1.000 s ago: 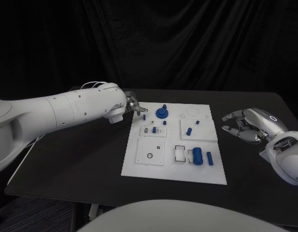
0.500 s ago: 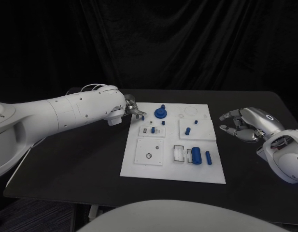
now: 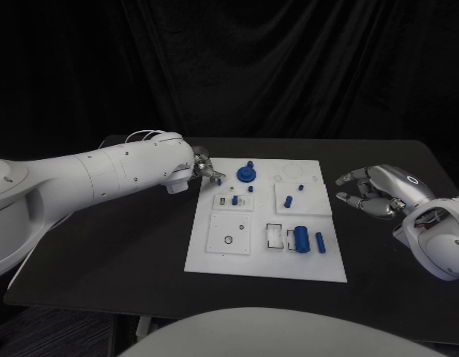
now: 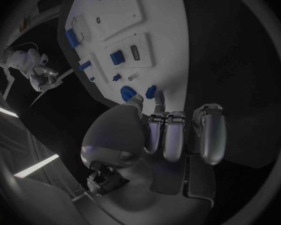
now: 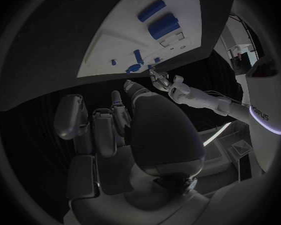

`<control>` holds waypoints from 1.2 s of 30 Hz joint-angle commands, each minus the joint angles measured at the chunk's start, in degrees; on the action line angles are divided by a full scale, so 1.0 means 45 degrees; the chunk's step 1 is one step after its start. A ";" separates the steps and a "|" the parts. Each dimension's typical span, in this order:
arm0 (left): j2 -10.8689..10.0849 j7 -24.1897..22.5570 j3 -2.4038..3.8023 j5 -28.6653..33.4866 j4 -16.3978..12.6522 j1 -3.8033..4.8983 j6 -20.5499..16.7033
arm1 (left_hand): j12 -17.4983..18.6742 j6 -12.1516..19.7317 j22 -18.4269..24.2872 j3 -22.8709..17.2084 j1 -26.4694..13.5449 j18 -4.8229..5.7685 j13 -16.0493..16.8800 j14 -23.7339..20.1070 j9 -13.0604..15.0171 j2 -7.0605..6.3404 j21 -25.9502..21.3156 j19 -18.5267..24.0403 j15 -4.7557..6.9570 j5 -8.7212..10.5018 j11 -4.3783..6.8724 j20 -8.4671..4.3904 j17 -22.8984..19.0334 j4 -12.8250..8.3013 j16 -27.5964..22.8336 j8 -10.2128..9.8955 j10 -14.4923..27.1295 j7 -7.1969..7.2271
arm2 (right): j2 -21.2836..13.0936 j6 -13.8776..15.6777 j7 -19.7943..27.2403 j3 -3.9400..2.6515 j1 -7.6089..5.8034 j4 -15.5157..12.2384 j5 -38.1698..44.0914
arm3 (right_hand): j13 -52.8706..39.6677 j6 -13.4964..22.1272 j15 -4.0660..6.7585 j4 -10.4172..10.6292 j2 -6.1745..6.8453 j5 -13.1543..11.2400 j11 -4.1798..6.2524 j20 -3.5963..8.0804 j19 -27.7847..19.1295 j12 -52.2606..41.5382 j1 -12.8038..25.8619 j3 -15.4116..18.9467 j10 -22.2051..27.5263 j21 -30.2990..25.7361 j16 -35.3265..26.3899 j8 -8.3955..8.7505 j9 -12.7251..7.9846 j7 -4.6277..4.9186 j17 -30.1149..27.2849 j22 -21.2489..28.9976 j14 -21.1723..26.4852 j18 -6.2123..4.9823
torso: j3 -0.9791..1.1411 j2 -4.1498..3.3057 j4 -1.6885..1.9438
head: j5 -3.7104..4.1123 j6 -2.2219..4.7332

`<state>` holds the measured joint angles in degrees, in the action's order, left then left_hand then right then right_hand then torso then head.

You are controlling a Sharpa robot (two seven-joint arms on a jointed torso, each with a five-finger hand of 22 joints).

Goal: Assemble the parts on the task board

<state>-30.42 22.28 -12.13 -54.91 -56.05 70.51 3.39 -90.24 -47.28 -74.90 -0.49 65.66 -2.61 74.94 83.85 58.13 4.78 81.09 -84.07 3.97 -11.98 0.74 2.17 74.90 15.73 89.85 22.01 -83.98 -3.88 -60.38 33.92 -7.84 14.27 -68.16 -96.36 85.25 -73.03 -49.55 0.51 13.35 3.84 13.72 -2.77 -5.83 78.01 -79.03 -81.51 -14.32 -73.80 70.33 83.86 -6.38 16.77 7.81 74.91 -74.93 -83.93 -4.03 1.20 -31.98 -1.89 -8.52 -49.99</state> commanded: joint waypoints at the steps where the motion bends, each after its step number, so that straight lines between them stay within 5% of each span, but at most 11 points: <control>1: 0.0063 -0.0386 0.0012 0.0007 0.0026 -0.0022 0.0117 | 0.0053 0.0089 -0.2678 0.0106 0.0084 0.0074 0.3347 0.1368 -0.0024 0.0012 -0.0094 -0.0366 -0.0093 -0.0045 -0.0086 0.0099 0.3355 0.0000 0.0034 -0.0083 -0.1338 -0.0023 | 0.0002 -0.0131 0.0035 -0.0009 0.0025 0.0003 -0.0060 | -0.0011 -0.0098 0.0015 0.0068 -0.0077 0.0077 -0.0024 0.0015 -0.0007 -0.0017 -0.0087 -0.0007 -0.0053 0.0010 0.0025 0.0001 -0.0012 0.0024 0.1491 -0.1920 -0.0227 -0.0142 | -0.0004 -0.0008 0.0000 | 0.0006 -0.0003; 36: 0.0747 -0.0465 0.0013 0.0006 0.0916 -0.0091 0.0421 | 0.0053 -0.0032 -0.2647 -0.0150 0.0737 0.0043 0.3347 0.1368 -0.0368 0.0205 -0.0204 -0.0291 -0.0165 -0.1493 -0.0128 0.0215 0.3355 -0.0389 0.0034 -0.0423 -0.1338 -0.0039 | 0.0032 -0.0553 -0.0128 -0.0010 0.0026 -0.0009 -0.0074 | -0.0013 -0.0125 0.0021 0.0019 -0.0102 0.0236 -0.0019 0.0020 0.0016 -0.0024 -0.0257 -0.0080 -0.0072 -0.0015 0.0023 0.0014 -0.0069 0.0019 0.1490 -0.1923 -0.0240 -0.0145 | -0.0009 -0.0032 -0.0032 | -0.0037 -0.0003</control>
<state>-27.21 21.04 -12.12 -54.95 -51.94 70.18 4.28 -90.24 -47.08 -74.90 -1.33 68.66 -2.61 74.94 83.84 56.52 5.59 80.50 -83.87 3.57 -18.51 0.37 2.77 74.90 14.25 89.85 20.41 -83.96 -4.08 -60.19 31.96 -7.91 14.27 -68.15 -96.31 84.78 -73.07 -49.75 0.50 13.35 3.39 14.61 -2.77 -5.83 78.01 -79.03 -81.97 -14.32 -73.80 70.33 83.87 -6.38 16.50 8.01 74.91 -74.92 -83.93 -4.02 1.14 -32.09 -1.96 -8.65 -49.99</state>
